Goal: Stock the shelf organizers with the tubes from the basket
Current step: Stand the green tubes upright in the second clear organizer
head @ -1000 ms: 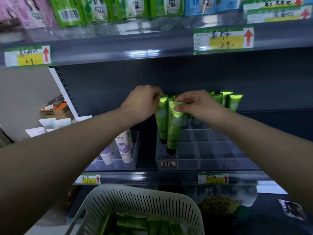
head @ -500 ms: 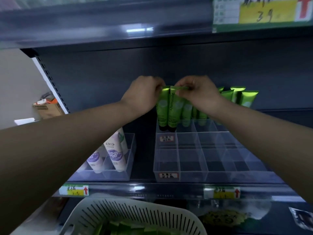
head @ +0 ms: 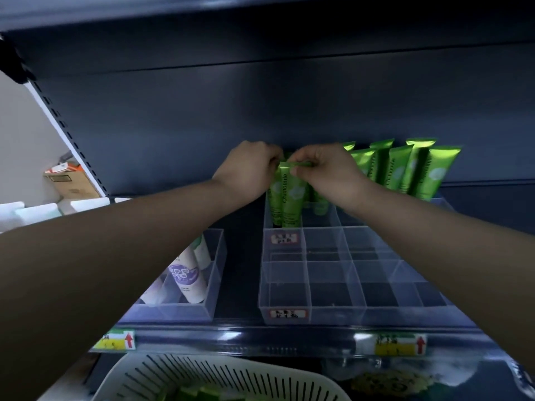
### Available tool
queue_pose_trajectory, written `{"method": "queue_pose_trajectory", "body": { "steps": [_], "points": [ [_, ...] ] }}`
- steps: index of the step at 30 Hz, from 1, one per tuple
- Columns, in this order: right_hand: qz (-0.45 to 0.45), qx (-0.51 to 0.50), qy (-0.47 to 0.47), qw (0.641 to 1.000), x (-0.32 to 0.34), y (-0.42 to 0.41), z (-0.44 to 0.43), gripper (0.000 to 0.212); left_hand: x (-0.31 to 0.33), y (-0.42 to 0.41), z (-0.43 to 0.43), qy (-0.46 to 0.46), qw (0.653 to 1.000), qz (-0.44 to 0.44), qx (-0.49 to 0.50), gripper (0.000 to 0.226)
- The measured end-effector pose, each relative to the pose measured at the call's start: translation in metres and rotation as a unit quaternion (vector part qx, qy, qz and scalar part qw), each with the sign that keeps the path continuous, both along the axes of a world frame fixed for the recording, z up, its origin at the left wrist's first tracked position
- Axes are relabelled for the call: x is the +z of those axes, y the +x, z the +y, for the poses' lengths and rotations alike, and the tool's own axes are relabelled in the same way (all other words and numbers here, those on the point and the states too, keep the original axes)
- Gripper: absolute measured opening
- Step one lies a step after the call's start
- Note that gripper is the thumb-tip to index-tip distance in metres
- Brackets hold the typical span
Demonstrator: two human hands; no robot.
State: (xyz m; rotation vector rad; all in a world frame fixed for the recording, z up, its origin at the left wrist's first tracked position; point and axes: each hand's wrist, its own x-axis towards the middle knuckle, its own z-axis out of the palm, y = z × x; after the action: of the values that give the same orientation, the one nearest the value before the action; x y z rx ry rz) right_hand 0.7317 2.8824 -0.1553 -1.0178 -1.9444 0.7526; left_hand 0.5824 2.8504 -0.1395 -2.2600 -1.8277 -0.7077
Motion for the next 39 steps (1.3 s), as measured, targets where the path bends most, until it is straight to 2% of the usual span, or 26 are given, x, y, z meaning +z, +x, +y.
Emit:
{"method": "queue_pose_trajectory", "body": {
  "steps": [7, 15, 21, 27, 32, 35, 39],
  "points": [
    [-0.012, 0.0, -0.04, 0.999, -0.009, -0.004, 0.0, 0.016, -0.01, -0.005, 0.003, -0.002, 0.999, -0.034, -0.001, 0.028],
    [-0.07, -0.003, 0.009, 0.998, -0.011, -0.006, -0.007, 0.024, -0.012, -0.007, -0.003, -0.023, 0.999, -0.025, -0.012, 0.034],
    [-0.078, -0.014, 0.025, 0.997, -0.006, -0.002, -0.014, 0.032, -0.008, -0.006, -0.013, -0.042, 0.999, -0.001, -0.002, 0.043],
    [-0.181, -0.023, 0.097, 0.978, 0.0, 0.008, -0.034, 0.051, -0.002, -0.006, -0.038, -0.058, 0.998, 0.027, -0.014, 0.054],
    [-0.31, -0.03, 0.102, 0.945, 0.004, 0.011, -0.062, 0.067, -0.004, -0.01, -0.064, -0.098, 0.985, 0.143, 0.003, 0.077],
    [-0.348, -0.038, 0.099, 0.932, 0.005, 0.012, -0.078, 0.071, -0.004, -0.011, -0.081, -0.094, 0.977, 0.192, 0.009, 0.082],
    [-0.374, -0.037, 0.092, 0.922, 0.007, 0.012, -0.101, 0.076, -0.004, -0.008, -0.108, -0.09, 0.976, 0.199, 0.022, 0.081]
  ]
}}
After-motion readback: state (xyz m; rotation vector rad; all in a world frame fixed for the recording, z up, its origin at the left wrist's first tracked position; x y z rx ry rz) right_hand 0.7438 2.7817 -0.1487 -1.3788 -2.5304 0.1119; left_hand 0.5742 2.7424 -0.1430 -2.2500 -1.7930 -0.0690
